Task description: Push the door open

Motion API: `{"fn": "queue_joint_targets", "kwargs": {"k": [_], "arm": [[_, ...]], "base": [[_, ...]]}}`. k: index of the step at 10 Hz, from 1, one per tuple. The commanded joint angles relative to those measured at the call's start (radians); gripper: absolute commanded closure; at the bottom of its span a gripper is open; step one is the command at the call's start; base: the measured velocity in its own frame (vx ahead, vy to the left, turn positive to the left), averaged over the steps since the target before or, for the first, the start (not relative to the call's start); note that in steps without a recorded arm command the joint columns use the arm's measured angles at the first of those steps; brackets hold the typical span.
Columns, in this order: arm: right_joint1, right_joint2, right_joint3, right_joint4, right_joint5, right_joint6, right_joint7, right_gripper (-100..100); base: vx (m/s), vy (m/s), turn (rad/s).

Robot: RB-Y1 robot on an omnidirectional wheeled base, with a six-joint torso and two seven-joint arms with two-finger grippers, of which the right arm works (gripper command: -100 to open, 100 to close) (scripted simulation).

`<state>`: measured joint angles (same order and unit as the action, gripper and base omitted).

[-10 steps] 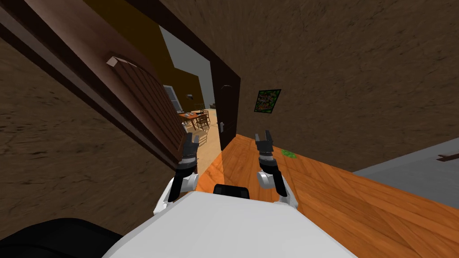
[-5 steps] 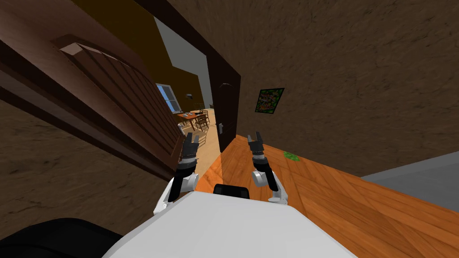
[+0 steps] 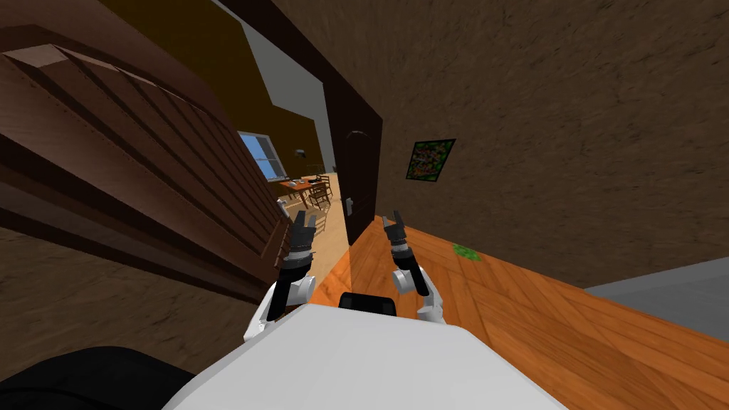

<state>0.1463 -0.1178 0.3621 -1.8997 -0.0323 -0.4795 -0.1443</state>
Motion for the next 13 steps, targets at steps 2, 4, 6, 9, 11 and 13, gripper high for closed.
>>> {"fn": "queue_joint_targets", "kwargs": {"k": [2,4,6,9,11,13], "arm": [[-0.034,-0.008,0.047,0.051,-0.004,0.005,-0.012,-100],[-0.064,-0.012,0.086,0.094,-0.008,0.009,-0.022,-100],[-0.093,-0.017,0.124,0.137,-0.011,0.013,-0.032,-100],[-0.123,-0.021,0.162,0.181,-0.015,0.017,-0.041,-100],[-0.152,-0.025,0.201,0.224,-0.018,0.021,-0.051,-100],[-0.182,-0.029,0.239,0.267,-0.022,0.025,-0.061,-100]], "base": [[0.145,-0.01,0.004],[0.136,-0.016,0.001],[0.155,-0.027,0.004],[0.101,-0.009,0.001],[0.141,-0.022,0.003],[0.135,-0.012,0.003]]}}
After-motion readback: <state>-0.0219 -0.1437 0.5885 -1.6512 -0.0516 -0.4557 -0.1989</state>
